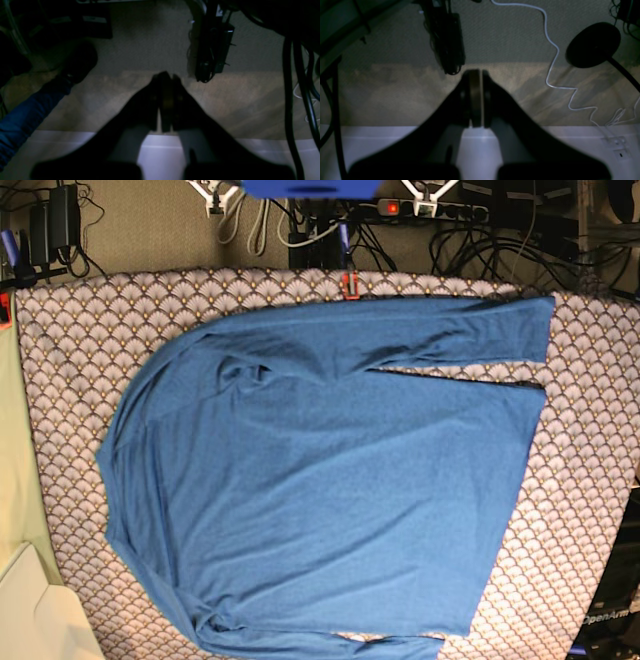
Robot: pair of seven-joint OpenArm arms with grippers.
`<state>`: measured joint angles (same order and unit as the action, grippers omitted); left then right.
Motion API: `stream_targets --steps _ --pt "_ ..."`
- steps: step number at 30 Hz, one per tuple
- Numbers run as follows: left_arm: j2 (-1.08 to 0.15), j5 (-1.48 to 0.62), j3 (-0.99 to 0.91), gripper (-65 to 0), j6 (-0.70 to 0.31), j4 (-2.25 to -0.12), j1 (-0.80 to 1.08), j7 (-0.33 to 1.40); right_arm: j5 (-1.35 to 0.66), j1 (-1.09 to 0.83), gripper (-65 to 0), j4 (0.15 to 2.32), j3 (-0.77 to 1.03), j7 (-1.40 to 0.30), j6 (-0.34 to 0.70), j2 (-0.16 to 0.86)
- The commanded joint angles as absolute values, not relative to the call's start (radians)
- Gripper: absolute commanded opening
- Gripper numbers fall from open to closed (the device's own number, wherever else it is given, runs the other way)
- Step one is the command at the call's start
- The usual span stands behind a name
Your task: Fold the T-shirt properly
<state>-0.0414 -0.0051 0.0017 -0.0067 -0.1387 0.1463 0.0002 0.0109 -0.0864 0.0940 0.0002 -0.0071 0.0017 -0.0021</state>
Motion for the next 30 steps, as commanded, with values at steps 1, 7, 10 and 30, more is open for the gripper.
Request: stream_targets --steps 1,7,10,30 --pt "-0.044 -0.007 0.001 -64.9 -0.004 -0.140 0.151 -0.001 0.002 -0.090 -64.7 0.096 0.004 -0.005 0.010 -0.001" --pt "-0.044 -0.007 0.001 -64.9 -0.004 -0.140 0.151 -0.001 0.002 -0.088 -64.7 0.096 0.004 -0.008 0.010 -0.001" --pt "-0.044 -0.007 0.001 -64.9 -0.004 -0.140 0.151 -0.001 0.002 -0.088 -64.7 0.096 0.004 -0.008 0.010 -0.001" --pt "-0.084 -0.007 0.001 -64.9 -0.004 -0.473 0.360 -0.001 0.002 -0.389 -64.7 0.588 -0.005 -0.008 0.010 0.005"
